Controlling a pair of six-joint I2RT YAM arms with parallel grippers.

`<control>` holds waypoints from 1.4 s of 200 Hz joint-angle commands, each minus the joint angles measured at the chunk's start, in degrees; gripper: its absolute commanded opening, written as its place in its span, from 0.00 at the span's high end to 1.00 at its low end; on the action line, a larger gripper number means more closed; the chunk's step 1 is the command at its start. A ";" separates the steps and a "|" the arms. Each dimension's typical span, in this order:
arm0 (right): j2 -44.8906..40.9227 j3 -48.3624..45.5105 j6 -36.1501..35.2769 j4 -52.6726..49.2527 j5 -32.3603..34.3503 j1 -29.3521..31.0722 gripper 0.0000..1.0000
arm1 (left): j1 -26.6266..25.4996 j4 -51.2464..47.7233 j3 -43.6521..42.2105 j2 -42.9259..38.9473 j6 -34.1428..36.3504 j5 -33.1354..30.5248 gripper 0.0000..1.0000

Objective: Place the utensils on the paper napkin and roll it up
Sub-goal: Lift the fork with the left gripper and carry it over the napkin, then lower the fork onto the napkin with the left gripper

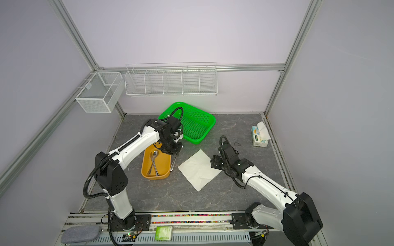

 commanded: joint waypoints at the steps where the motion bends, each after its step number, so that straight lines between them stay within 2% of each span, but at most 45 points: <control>1: -2.75 -1.99 1.30 -2.82 1.82 -1.17 0.33 | -4.06 1.34 3.22 5.17 -4.81 1.92 0.95; 43: -6.36 -2.13 -1.25 -8.52 6.32 -1.22 0.33 | -9.38 7.11 7.31 14.18 -11.06 5.09 0.95; 68: -8.09 -3.15 -1.14 -8.97 6.87 -1.18 0.33 | -9.75 10.22 7.87 17.15 -14.14 5.85 0.95; 116: -8.91 -4.05 -0.87 -9.17 6.96 -1.33 0.33 | -9.54 9.16 12.08 22.78 -14.61 3.85 0.95; 159: -8.74 -4.12 -0.74 -9.10 6.96 -1.33 0.33 | -8.57 9.20 15.09 25.53 -16.31 2.43 0.95; 237: -7.77 -4.05 -0.70 -8.56 6.64 -1.37 0.33 | -8.47 11.74 14.45 26.45 -19.06 2.59 0.95; 280: -8.34 -4.09 -0.73 -8.85 6.81 -1.27 0.33 | -7.44 11.51 15.17 27.27 -19.70 0.05 0.94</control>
